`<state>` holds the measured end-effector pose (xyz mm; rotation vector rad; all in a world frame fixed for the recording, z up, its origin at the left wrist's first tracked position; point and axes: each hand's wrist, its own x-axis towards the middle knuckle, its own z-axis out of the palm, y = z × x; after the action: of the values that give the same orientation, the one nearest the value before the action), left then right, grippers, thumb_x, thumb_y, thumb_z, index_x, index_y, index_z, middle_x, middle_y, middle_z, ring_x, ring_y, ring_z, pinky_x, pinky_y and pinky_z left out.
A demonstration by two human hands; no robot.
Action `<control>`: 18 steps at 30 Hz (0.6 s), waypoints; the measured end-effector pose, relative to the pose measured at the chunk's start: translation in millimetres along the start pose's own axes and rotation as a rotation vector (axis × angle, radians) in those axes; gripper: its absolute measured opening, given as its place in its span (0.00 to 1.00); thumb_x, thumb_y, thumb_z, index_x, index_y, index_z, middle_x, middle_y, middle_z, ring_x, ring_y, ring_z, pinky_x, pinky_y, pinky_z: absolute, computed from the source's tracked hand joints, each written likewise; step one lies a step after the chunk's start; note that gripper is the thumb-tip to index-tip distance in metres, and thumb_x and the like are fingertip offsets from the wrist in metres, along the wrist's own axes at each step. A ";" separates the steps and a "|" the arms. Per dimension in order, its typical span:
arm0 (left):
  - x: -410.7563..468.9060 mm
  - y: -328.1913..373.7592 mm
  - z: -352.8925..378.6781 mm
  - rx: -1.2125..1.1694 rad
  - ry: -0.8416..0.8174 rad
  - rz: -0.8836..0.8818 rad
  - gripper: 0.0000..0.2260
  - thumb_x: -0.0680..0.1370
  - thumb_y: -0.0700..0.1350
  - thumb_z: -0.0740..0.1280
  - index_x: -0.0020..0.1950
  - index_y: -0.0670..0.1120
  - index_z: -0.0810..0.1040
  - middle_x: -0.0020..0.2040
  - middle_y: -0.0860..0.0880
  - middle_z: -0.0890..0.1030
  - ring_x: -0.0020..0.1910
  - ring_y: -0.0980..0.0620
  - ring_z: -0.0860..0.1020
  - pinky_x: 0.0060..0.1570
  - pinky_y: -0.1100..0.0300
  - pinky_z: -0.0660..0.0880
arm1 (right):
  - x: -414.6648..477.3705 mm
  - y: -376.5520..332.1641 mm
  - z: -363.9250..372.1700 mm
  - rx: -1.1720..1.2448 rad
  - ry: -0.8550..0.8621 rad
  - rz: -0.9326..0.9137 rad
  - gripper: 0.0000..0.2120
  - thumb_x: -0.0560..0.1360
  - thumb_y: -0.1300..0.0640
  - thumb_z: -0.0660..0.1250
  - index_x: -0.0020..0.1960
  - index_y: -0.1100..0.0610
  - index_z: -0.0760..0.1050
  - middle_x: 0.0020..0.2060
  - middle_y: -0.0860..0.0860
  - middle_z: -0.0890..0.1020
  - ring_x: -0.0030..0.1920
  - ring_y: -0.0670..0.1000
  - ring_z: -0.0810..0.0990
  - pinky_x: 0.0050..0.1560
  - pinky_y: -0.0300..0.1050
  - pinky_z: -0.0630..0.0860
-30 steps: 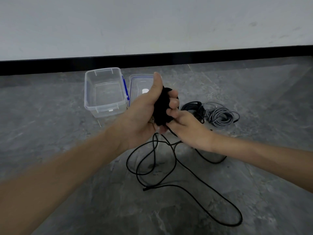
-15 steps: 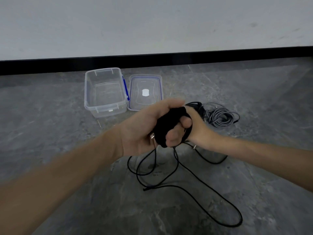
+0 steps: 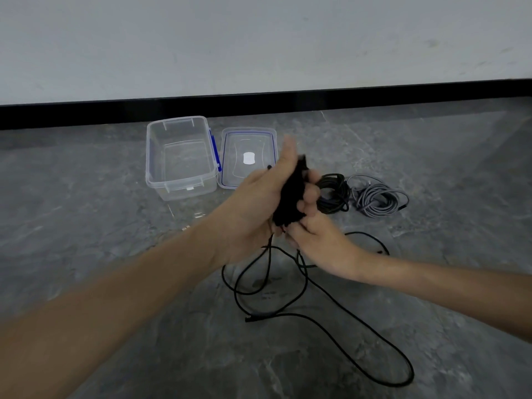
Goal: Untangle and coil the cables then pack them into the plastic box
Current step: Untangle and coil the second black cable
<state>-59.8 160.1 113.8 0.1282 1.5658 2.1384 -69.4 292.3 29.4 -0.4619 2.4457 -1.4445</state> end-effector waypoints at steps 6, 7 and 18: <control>15.2 -5.5 -23.4 0.005 0.251 0.194 0.21 0.83 0.57 0.51 0.49 0.44 0.77 0.36 0.53 0.83 0.36 0.57 0.80 0.49 0.63 0.74 | -38.7 -20.8 10.5 -0.044 -0.221 0.032 0.15 0.83 0.52 0.55 0.43 0.56 0.75 0.28 0.52 0.71 0.29 0.53 0.69 0.31 0.55 0.69; 15.3 -8.5 -27.6 0.089 0.274 0.212 0.21 0.83 0.56 0.51 0.50 0.44 0.77 0.37 0.52 0.83 0.38 0.57 0.80 0.49 0.63 0.75 | -39.2 -26.8 8.9 -0.054 -0.218 0.025 0.15 0.83 0.52 0.55 0.43 0.56 0.75 0.28 0.53 0.71 0.29 0.53 0.69 0.31 0.54 0.69; 8.3 -25.6 -39.7 0.890 0.109 0.232 0.22 0.80 0.56 0.53 0.46 0.40 0.78 0.37 0.50 0.81 0.37 0.61 0.78 0.43 0.73 0.72 | -26.7 -72.8 -27.5 -0.581 -0.353 -0.126 0.16 0.79 0.56 0.61 0.34 0.60 0.69 0.24 0.47 0.69 0.25 0.48 0.68 0.28 0.38 0.63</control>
<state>-72.7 134.8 75.1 0.5053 2.5608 1.4476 -45.4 291.8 108.0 -0.9129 2.5294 -0.5866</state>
